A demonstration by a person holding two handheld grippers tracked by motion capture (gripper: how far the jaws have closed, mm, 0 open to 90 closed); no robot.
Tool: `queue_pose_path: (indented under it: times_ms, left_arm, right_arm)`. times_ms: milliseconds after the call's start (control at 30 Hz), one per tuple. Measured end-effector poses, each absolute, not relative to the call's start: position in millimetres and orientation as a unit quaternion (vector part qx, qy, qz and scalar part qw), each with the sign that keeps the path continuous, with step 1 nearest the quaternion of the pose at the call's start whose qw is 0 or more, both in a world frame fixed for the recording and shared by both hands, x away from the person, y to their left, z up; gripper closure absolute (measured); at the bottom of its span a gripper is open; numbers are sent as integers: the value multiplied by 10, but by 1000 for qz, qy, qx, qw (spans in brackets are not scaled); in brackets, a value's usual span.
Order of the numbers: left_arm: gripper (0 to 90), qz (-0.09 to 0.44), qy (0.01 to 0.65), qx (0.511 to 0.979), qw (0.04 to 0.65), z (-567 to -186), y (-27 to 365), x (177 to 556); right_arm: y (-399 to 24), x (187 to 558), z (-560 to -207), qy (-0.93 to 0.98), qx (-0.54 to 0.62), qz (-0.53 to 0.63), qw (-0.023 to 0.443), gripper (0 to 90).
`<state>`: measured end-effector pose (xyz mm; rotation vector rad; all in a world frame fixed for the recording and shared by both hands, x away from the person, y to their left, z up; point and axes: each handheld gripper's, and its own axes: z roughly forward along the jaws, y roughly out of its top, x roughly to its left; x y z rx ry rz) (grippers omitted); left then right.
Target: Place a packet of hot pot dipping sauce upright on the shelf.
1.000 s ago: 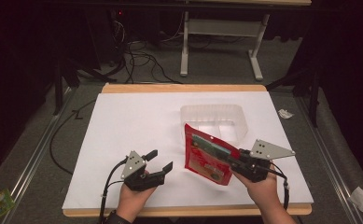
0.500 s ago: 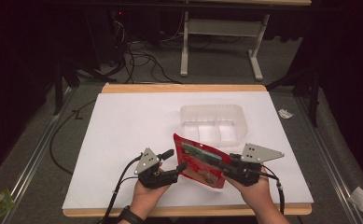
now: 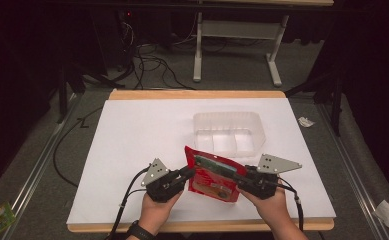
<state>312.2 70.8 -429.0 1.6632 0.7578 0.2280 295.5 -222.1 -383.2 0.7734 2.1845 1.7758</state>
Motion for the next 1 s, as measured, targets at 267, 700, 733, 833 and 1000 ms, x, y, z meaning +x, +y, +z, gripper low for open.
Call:
queue_pose_path:
  times_ms: [267,700,733,833,1000]
  left_arm:
    - [883,109,320,724,601,-4290,689,3100]
    - [874,104,323,724,600,-4295,698,3122]
    - [872,104,323,724,600,-4295,698,3122]
    - [844,105,324,725,599,-4293,705,3123]
    - [663,119,330,724,594,-4310,737,3129]
  right_arm:
    - [-2273,2973,-3909,738,299,593,119,578]
    - [-2284,2986,-4401,785,323,524,65,702]
    - [-2284,2986,-4401,785,323,524,65,702]
    - [-2253,2986,-4427,796,311,515,65,823]
    - [-2245,2997,-4422,799,311,512,65,849]
